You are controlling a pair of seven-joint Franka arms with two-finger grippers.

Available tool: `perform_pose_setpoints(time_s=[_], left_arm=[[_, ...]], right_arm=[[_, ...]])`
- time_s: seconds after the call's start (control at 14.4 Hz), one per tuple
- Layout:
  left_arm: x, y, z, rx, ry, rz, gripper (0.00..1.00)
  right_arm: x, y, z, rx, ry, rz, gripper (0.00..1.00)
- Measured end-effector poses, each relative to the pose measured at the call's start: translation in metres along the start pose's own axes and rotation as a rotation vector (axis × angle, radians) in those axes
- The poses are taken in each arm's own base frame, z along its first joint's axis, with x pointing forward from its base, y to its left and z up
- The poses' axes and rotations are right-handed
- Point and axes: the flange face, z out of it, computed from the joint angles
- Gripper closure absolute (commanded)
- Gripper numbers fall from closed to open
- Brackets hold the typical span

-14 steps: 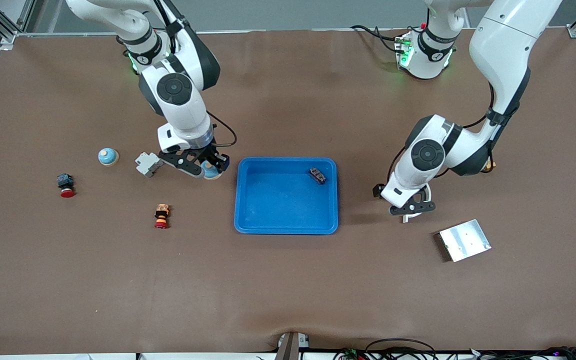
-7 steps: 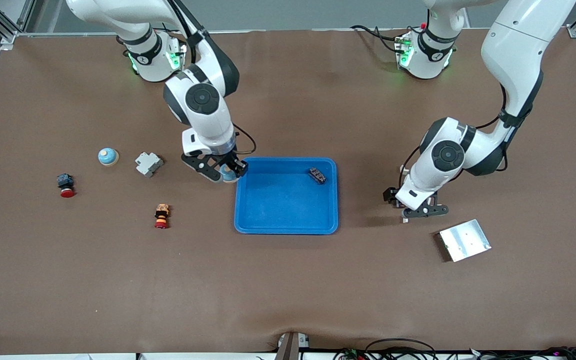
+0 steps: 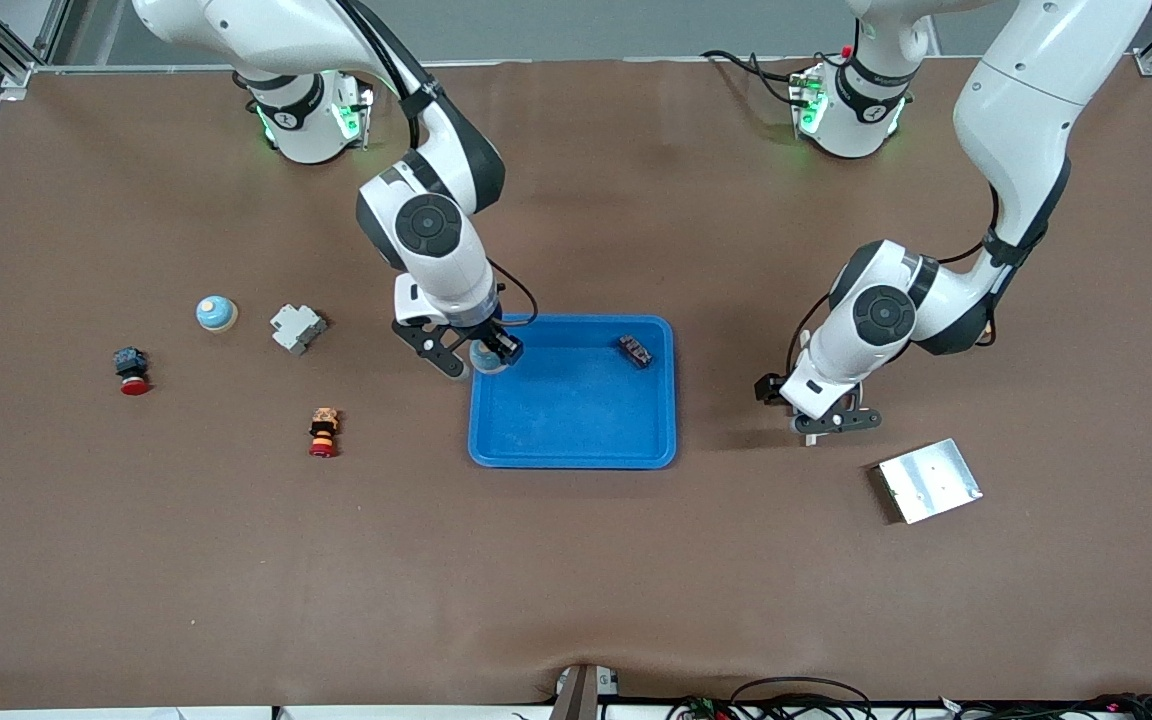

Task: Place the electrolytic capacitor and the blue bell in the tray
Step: 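Grasp the second capacitor with the left gripper while the right holds the bell, then lower the blue bell into the tray and open the right gripper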

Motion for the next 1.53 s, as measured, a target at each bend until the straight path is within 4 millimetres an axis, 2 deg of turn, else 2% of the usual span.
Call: perform_pose_setpoints(time_s=[0.28,0.35,0.42,0.56,0.69,0.76,0.97,1.18,1.53], left_arm=[[-0.002,0.000,0.006,0.000,-0.011,0.000,0.00],[-0.002,0.000,0.006,0.000,-0.012,0.000,0.04],[-0.002,0.000,0.006,0.000,-0.012,0.000,0.29],[-0.002,0.000,0.006,0.000,-0.012,0.000,0.59],[-0.002,0.000,0.006,0.000,-0.013,0.000,0.79],[-0.003,0.000,0.006,-0.001,-0.013,0.000,0.86],[-0.002,0.001,0.004,-0.001,-0.009,-0.033,1.00],[-0.001,0.007,0.000,-0.013,0.002,-0.143,1.00],[0.003,0.049,-0.028,-0.077,0.038,-0.336,1.00]], right_arm=[[-0.017,-0.007,0.021,-0.024,-0.010,0.005,1.00],[-0.021,-0.009,0.027,-0.029,-0.012,0.006,1.00],[-0.027,-0.013,0.032,-0.032,-0.014,0.009,1.00],[-0.037,-0.021,0.042,-0.018,-0.014,0.018,1.00],[-0.044,-0.026,0.053,-0.003,-0.013,0.028,1.00],[-0.048,-0.027,0.058,-0.002,-0.014,0.030,1.00],[-0.056,-0.029,0.070,-0.009,-0.017,0.024,1.00],[-0.061,-0.031,0.078,-0.016,-0.019,0.029,1.00],[-0.064,-0.033,0.085,-0.020,-0.020,0.032,1.00]])
